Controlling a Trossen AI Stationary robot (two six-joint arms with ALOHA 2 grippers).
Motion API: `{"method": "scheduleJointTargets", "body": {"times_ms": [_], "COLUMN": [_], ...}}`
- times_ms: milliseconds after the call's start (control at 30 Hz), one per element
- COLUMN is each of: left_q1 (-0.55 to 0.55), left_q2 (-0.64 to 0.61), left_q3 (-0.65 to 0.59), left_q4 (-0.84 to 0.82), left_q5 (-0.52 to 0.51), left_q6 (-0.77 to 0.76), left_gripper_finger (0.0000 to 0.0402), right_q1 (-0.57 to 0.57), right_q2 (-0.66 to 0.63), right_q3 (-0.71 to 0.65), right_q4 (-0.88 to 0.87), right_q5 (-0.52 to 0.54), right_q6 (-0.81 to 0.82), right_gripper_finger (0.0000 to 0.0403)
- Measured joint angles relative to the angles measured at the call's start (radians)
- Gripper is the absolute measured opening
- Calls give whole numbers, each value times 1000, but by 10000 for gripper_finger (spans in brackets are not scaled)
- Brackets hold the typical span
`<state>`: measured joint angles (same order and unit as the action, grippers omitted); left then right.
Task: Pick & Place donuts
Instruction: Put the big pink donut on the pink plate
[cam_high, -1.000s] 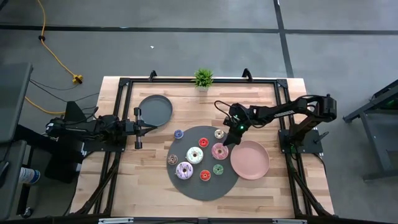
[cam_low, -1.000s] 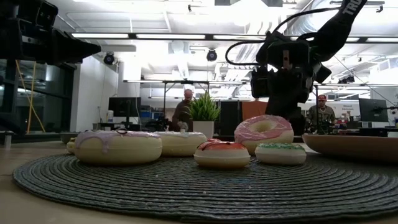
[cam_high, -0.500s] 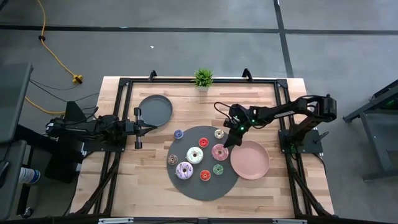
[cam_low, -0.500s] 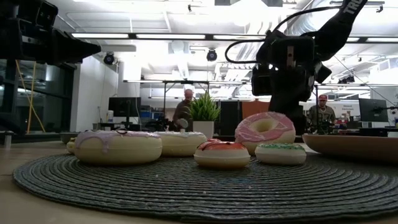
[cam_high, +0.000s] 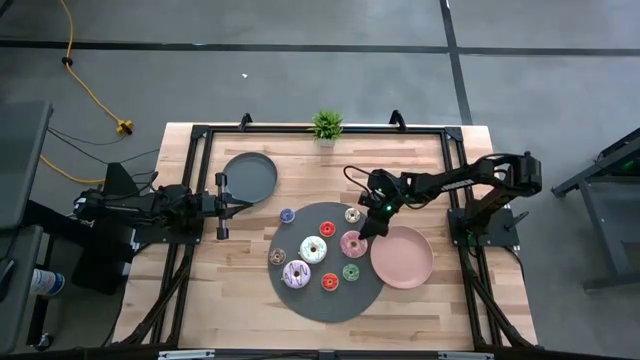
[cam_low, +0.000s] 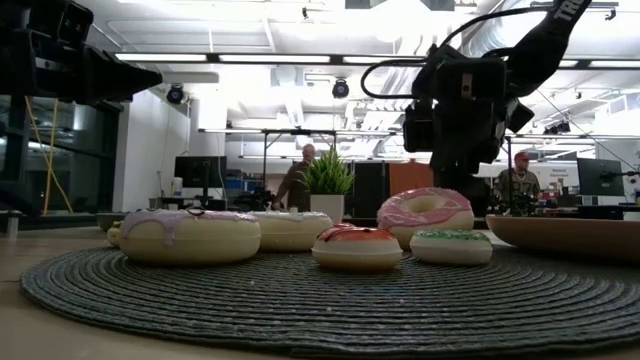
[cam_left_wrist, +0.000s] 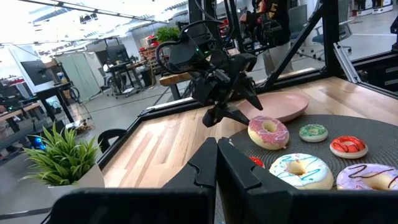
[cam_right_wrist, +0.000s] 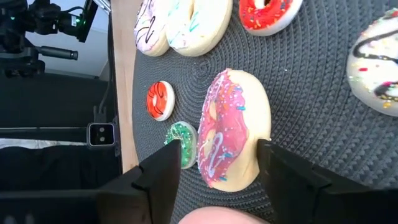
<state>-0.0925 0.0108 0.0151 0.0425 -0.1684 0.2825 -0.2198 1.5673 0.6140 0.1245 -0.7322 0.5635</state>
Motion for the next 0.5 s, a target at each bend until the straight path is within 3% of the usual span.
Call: {"method": "scheduleJointTargets", "body": {"times_ms": [500], "left_q1": [0], "left_q2": [0], "left_q3": [0], "left_q4": [0], "left_q5": [0], "left_q6": [0], "left_gripper_finger": [0], "right_q1": [37], "right_q2": [16], "right_q3": [0], "right_q4": [19], "right_q5": [41], "right_q6": [16], "right_gripper_finger": [202]}}
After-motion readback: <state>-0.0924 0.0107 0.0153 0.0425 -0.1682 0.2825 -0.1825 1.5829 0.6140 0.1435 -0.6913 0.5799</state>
